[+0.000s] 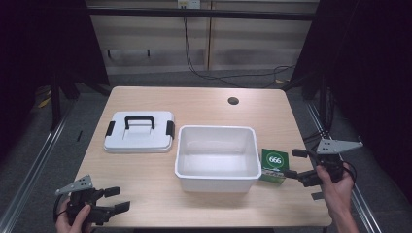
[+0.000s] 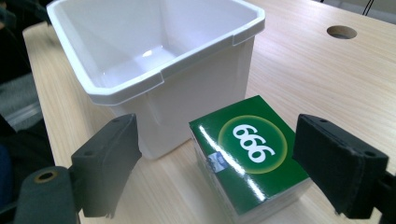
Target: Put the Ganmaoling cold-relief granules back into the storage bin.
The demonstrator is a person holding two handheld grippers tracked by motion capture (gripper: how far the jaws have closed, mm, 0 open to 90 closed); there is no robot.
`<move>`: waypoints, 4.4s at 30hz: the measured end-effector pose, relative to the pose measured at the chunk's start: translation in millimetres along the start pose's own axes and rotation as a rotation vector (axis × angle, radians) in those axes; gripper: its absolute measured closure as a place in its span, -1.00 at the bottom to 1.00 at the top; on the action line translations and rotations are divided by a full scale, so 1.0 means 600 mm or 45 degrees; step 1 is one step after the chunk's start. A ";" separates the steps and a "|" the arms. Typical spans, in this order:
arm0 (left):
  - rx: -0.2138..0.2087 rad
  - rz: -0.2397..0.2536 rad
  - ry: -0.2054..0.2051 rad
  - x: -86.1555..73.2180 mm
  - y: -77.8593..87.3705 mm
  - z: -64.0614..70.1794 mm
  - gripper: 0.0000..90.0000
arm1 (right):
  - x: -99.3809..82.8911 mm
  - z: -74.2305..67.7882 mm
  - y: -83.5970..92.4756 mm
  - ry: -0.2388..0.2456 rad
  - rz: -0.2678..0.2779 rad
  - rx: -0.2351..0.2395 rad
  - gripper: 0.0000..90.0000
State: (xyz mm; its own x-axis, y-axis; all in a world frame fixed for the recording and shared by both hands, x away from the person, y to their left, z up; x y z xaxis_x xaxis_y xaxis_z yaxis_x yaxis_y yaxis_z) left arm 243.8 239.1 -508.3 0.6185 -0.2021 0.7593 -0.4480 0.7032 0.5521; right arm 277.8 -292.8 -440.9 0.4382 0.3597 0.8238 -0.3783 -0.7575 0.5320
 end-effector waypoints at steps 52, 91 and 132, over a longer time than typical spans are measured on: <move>-0.006 -0.001 0.005 -0.001 0.000 0.000 -0.64 | 0.026 0.046 -0.099 0.230 -0.924 0.148 -0.81; -0.008 -0.005 -0.003 -0.001 0.000 0.000 -0.64 | -0.018 0.071 -0.142 0.361 -1.193 0.175 -0.67; -0.008 -0.005 0.006 -0.003 0.001 0.000 -0.64 | 0.007 0.058 -0.046 0.158 -0.713 0.067 -0.65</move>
State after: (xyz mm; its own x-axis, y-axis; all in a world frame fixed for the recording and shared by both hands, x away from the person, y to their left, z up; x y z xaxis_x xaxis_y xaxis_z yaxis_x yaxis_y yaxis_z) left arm 242.3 239.8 -509.4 0.6230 -0.2019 0.7557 -0.4415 0.7068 0.5528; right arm 318.4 -289.2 -458.8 0.4596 0.7728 0.4376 -0.0737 -0.4579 0.8859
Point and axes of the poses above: each handheld gripper's, and its own axes: y roughly backward along the jaws, x roughly out of its top, z roughly to its right, the point moved 8 cm from there along -y, roughly forward along the jaws, and after that the axes turned 9 degrees about x, right-handed, at the moved point
